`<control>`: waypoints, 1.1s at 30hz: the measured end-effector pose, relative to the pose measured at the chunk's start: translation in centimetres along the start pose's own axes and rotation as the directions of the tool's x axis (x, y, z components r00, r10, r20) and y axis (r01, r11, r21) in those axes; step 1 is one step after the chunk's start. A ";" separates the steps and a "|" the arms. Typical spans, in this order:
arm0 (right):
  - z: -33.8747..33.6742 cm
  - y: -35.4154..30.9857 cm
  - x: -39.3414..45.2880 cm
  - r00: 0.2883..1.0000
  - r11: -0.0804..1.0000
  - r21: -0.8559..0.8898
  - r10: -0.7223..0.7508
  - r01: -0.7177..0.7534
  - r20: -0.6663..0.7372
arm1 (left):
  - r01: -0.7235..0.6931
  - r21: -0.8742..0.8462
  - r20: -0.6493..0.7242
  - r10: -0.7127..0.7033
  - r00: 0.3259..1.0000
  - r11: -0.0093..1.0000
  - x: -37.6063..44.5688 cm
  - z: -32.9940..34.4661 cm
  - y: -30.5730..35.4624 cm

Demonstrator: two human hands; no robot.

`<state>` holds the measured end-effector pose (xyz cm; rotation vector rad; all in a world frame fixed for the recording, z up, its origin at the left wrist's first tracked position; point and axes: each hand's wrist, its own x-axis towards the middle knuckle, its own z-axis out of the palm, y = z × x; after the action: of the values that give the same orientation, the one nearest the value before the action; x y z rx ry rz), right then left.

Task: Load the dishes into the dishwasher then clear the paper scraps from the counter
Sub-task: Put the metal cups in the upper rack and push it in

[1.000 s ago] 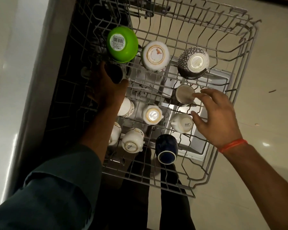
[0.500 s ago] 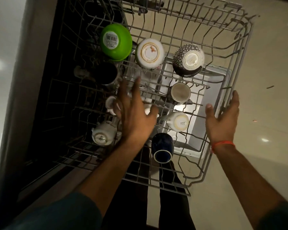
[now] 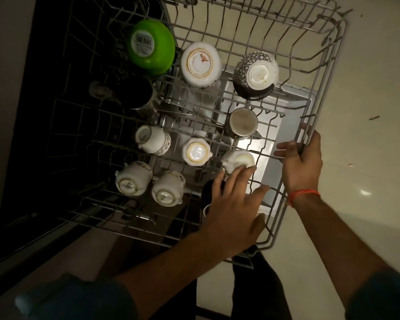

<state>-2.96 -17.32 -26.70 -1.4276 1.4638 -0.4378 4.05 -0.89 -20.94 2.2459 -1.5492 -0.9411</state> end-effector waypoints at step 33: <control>-3.2 2.2 1.0 0.923 0.987 0.011 -0.154 0.161 0.353 | 0.257 -0.238 -0.279 -0.319 0.906 0.937 -0.6 10.7 8.4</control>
<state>-6.57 -18.92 -27.47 -1.5539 1.0708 -0.2488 -9.03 -2.18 -24.29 2.3786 -0.9617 -0.7208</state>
